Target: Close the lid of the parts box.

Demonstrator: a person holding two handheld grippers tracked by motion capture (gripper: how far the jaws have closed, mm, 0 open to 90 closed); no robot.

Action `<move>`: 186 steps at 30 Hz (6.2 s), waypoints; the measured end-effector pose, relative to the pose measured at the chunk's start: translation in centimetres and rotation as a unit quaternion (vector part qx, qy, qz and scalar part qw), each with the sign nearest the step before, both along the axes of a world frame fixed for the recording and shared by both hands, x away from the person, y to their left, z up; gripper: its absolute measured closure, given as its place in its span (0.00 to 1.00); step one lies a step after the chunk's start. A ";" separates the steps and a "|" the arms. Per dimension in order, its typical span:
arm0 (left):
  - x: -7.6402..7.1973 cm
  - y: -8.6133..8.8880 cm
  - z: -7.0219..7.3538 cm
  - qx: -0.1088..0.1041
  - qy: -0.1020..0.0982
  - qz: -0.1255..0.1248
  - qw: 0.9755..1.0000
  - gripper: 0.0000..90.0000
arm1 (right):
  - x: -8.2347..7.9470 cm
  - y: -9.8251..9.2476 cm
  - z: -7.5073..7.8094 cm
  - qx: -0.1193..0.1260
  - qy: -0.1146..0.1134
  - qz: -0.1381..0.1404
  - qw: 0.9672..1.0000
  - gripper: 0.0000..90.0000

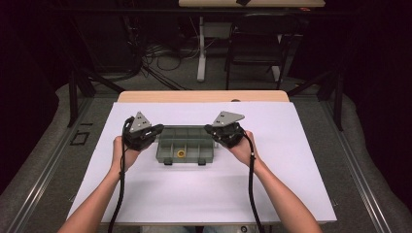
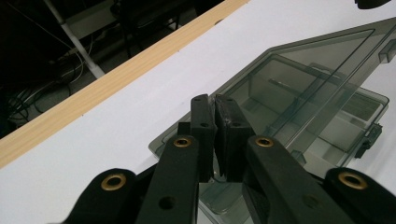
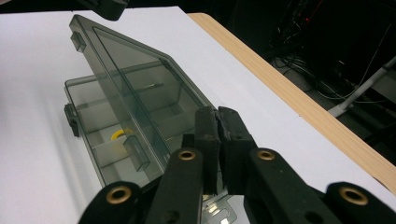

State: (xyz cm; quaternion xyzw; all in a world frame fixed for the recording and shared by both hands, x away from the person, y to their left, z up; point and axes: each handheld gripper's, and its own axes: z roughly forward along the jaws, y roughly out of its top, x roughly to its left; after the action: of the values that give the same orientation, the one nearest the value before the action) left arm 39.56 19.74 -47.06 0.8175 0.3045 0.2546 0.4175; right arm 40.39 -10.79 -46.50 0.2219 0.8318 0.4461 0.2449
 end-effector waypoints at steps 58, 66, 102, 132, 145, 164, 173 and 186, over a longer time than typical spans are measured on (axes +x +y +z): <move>-1.9 -0.2 -4.8 0.004 0.032 -0.006 0.999 0.96 | -2.0 1.0 -3.9 -0.044 0.035 0.043 0.997 1.00; -2.0 -0.2 -5.2 0.006 0.035 -0.007 0.999 0.96 | -1.9 1.1 -4.4 -0.053 0.040 0.044 0.997 1.00; -2.0 -0.2 -6.4 0.007 0.041 -0.005 0.999 0.94 | -1.5 1.0 -5.8 -0.059 0.071 0.044 0.995 1.00; -4.2 0.9 -4.6 -0.011 0.018 0.049 0.999 0.22 | -2.0 -0.3 -3.6 0.003 0.090 0.027 0.996 0.23; -6.5 1.7 -4.1 -0.007 0.012 0.048 0.999 0.12 | -4.0 -2.3 -2.3 0.015 0.082 0.016 0.996 0.08; -9.7 1.9 -4.7 0.012 0.019 0.027 0.999 0.04 | -6.8 -5.2 -2.9 0.024 0.071 -0.007 0.997 0.02; -10.7 2.3 -5.3 0.008 0.024 0.022 0.999 0.02 | -8.1 -6.8 -3.7 0.027 0.068 -0.025 0.997 0.01; -11.8 2.5 -5.9 0.002 0.021 0.019 1.000 0.01 | -10.0 -8.9 -4.5 0.032 0.061 -0.033 0.997 0.00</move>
State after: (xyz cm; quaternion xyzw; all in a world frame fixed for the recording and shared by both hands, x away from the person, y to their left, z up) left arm 27.75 22.26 -52.92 0.8176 0.3283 0.2456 0.4043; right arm 30.40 -19.66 -50.99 0.2838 0.8224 0.4500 0.2015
